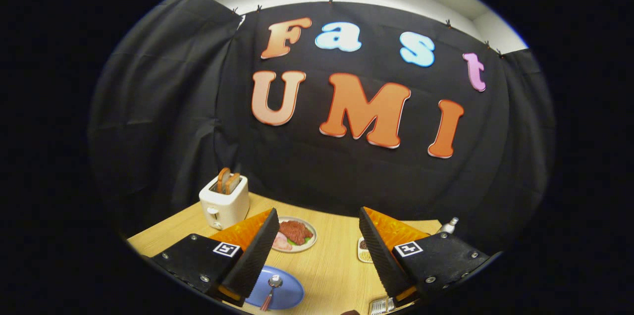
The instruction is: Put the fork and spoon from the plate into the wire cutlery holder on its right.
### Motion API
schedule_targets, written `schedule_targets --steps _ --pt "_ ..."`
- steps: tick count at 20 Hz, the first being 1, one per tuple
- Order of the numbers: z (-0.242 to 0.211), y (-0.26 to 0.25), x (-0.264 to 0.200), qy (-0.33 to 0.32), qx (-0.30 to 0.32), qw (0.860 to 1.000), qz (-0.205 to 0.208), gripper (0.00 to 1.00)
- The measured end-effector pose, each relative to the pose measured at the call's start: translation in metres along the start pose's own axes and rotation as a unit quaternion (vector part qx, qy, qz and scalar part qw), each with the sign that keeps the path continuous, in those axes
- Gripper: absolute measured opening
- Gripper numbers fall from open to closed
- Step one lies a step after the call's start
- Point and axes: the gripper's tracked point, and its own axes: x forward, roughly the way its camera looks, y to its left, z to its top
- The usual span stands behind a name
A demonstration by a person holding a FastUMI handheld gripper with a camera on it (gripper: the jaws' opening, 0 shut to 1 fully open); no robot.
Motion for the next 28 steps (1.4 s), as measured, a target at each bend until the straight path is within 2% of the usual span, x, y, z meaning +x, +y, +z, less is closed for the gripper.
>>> schedule_targets --steps 3,6,9,14,17,22,25,28 --pt "-0.046 0.020 0.010 0.095 0.019 0.995 0.026 0.96" --pt "-0.092 0.042 0.013 0.190 0.040 0.980 0.053 0.94" --pt "-0.138 0.061 0.013 0.277 0.047 0.956 0.078 0.92" --pt "-0.204 0.084 0.005 0.399 0.022 0.911 0.106 0.85" --pt "-0.237 0.099 0.003 0.451 0.017 0.884 0.120 0.77" --pt "-0.285 0.109 -0.005 0.534 0.036 0.837 0.113 0.67" --pt "-0.303 0.113 0.000 0.563 0.049 0.818 0.103 0.63" --pt "-0.315 0.116 0.003 0.587 0.055 0.802 0.094 0.47"
